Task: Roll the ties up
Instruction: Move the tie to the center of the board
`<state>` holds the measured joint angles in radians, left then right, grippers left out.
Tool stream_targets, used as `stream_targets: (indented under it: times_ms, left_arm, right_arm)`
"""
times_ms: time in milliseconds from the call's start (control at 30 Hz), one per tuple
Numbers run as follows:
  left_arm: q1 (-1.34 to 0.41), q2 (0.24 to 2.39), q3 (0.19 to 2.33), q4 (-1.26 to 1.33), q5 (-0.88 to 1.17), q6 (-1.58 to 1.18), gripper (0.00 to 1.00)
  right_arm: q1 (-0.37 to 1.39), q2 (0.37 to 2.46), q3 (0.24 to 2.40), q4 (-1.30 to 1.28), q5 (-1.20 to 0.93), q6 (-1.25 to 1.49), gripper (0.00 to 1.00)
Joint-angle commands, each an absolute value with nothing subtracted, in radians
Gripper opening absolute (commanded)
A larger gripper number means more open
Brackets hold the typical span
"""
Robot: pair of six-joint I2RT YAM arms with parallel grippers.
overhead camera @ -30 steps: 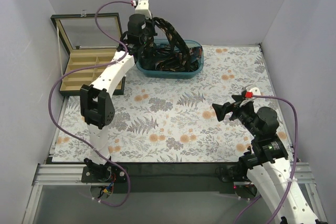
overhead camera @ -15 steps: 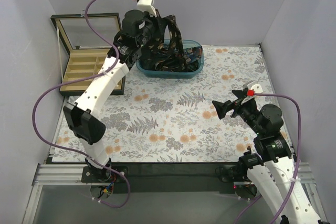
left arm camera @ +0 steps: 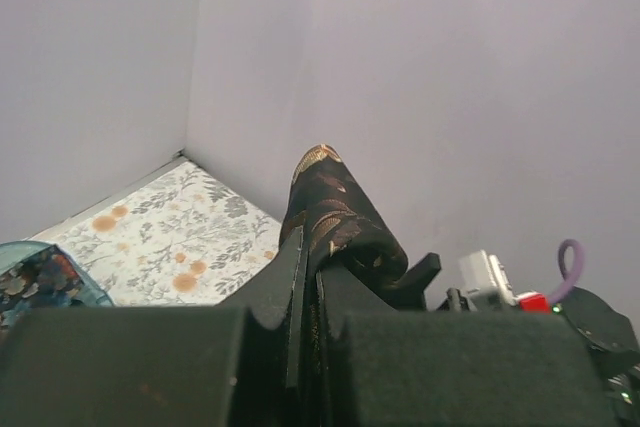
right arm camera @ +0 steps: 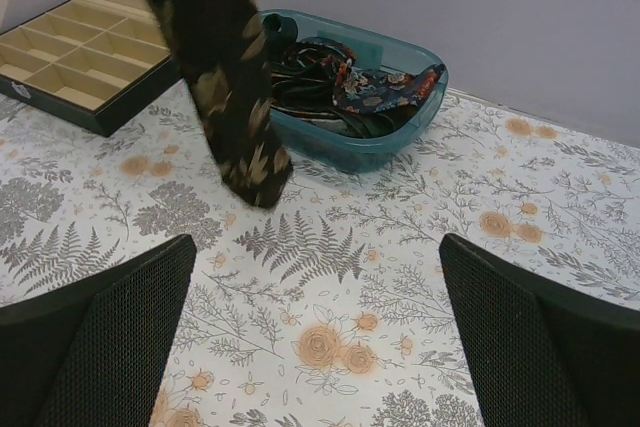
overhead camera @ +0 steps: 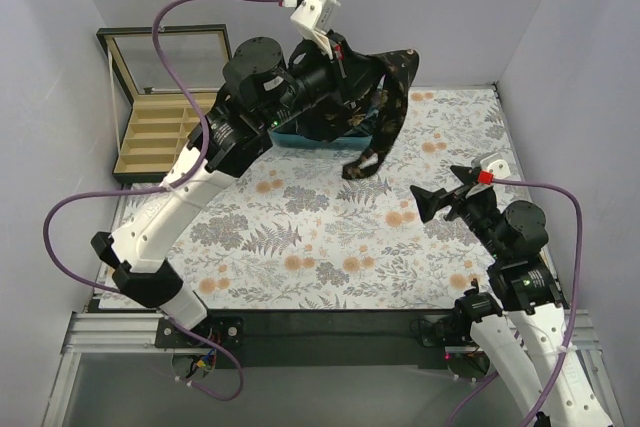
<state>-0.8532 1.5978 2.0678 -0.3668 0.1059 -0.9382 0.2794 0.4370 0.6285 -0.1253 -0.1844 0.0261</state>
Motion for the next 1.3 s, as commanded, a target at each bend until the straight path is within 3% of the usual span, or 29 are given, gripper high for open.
stream_targets:
  times_ms: [0, 267, 467, 667, 1000, 1267]
  left_arm:
    - [-0.880, 1.548, 2.105, -0.419, 0.117, -0.957, 0.00]
    - [-0.859, 1.525, 1.873, -0.624, -0.306, -0.965, 0.00]
    - [-0.700, 1.540, 1.420, -0.741, -0.164, -1.089, 0.00]
    - [-0.626, 1.568, 1.206, -0.706, -0.164, -1.069, 0.00]
    - [-0.519, 1.693, 1.227, -0.681, -0.235, -0.973, 0.35]
    - [-0.491, 1.628, 1.203, -0.640, -0.233, -0.971, 0.77]
  right_arm:
    - [0.284, 0.431, 0.675, -0.098, -0.143, 0.009, 0.98]
    - [0.284, 0.466, 0.658, -0.104, -0.182, 0.011, 0.98]
    - [0.284, 0.515, 0.624, -0.130, -0.213, 0.026, 0.98]
    - [0.284, 0.636, 0.632, -0.204, -0.248, 0.038, 0.98]
    - [0.409, 0.969, 0.719, -0.417, -0.264, 0.054, 0.98]
    - [0.543, 1.097, 0.764, -0.457, -0.191, 0.023, 0.98]
